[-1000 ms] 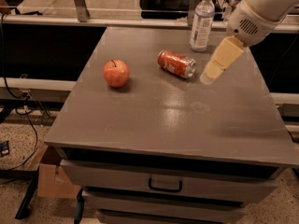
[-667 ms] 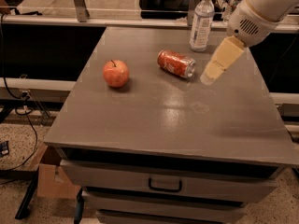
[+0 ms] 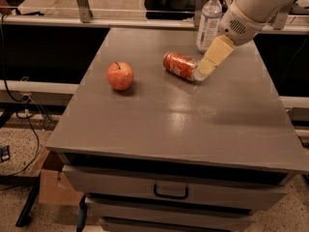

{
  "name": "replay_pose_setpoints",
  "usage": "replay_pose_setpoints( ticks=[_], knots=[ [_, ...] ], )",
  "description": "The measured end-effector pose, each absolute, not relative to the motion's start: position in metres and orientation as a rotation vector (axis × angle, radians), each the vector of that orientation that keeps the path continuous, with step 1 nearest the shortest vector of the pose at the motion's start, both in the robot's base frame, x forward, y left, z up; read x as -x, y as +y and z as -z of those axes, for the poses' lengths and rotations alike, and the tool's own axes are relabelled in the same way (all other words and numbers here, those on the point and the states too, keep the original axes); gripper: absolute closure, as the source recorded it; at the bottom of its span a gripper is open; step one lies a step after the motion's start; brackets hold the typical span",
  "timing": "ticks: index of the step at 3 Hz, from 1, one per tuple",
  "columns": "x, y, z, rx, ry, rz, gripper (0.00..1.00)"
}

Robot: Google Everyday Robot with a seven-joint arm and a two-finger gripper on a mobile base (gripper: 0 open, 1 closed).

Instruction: Place coke can upright

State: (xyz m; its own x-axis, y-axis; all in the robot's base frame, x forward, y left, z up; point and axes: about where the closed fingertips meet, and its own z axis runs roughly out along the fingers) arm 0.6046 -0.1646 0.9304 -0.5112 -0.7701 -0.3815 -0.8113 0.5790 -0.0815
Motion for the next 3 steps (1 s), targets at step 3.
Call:
replay_pose_setpoints(
  ticks=[3],
  knots=[
    [-0.667, -0.117, -0.891, 1.250, 2.562, -0.032, 0.00]
  ],
)
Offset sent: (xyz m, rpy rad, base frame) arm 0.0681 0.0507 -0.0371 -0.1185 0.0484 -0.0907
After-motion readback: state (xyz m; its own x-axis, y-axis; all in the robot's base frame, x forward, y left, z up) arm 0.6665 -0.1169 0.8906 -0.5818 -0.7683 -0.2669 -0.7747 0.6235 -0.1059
